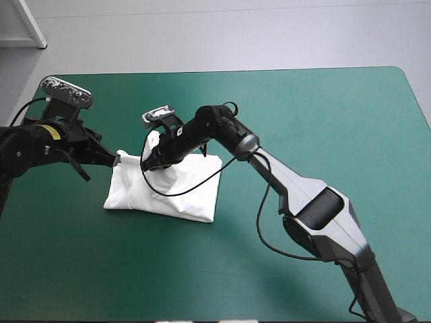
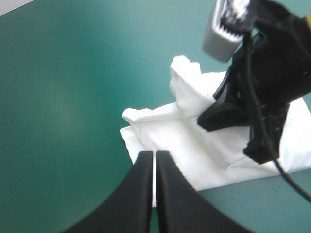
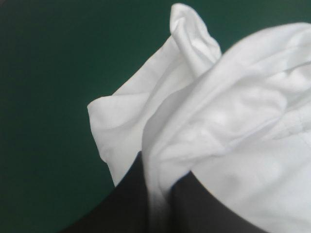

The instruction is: Fold the cloth

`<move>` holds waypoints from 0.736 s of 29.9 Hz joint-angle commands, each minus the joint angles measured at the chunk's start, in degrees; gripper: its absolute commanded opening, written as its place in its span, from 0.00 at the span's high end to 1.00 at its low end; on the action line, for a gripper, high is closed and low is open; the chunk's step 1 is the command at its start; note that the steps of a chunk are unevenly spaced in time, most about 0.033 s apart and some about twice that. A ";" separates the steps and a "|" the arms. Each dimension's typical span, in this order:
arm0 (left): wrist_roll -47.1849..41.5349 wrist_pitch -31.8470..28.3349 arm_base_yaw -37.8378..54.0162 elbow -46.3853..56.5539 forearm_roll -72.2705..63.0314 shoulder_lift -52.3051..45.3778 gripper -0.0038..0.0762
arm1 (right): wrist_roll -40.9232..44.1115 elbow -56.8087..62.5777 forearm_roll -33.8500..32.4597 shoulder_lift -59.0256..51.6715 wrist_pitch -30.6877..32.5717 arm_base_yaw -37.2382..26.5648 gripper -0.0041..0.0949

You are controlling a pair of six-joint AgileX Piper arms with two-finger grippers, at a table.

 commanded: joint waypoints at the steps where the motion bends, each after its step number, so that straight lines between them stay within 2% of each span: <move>1: -0.66 -2.48 -0.04 -1.65 -0.38 -1.28 0.93 | 0.07 -5.75 2.80 -0.56 0.83 1.50 0.96; 3: -0.66 -2.59 -0.04 -1.65 -0.38 -1.17 0.93 | -0.64 -6.57 2.80 -0.32 -0.12 2.70 0.93; 5: -0.66 -2.86 -0.04 -1.65 -0.38 -1.17 0.93 | -1.40 -7.07 2.91 -0.32 -1.41 3.50 0.85; 8: -0.78 -2.94 -0.04 -1.65 -0.38 -1.17 0.93 | -2.16 -8.40 4.55 -0.32 -1.85 3.84 0.67; 10: -0.78 -2.94 -0.04 -1.65 -0.38 -1.17 0.93 | -3.44 -9.32 8.46 -0.32 -1.72 3.89 0.54; 12: -1.04 -2.94 -0.04 -1.65 -0.38 -1.17 0.93 | -7.27 -9.87 15.64 -0.32 -1.73 3.89 0.47; 16: -1.30 -2.94 -0.04 -1.65 -0.38 -1.17 0.93 | -11.63 -10.37 26.55 -0.32 -0.89 3.89 0.47; 18: -1.45 -2.63 -0.04 -1.65 -0.38 -1.17 0.93 | -14.81 -10.37 30.37 -0.32 2.52 3.63 0.50; 20: -1.45 -2.54 -0.04 -1.65 -0.38 -1.17 0.93 | -16.55 -10.37 31.08 -0.32 6.36 2.96 0.57; 22: -1.45 -2.50 -0.04 -1.65 -0.38 -1.17 0.93 | -13.20 -10.37 28.35 -0.32 9.06 1.83 0.65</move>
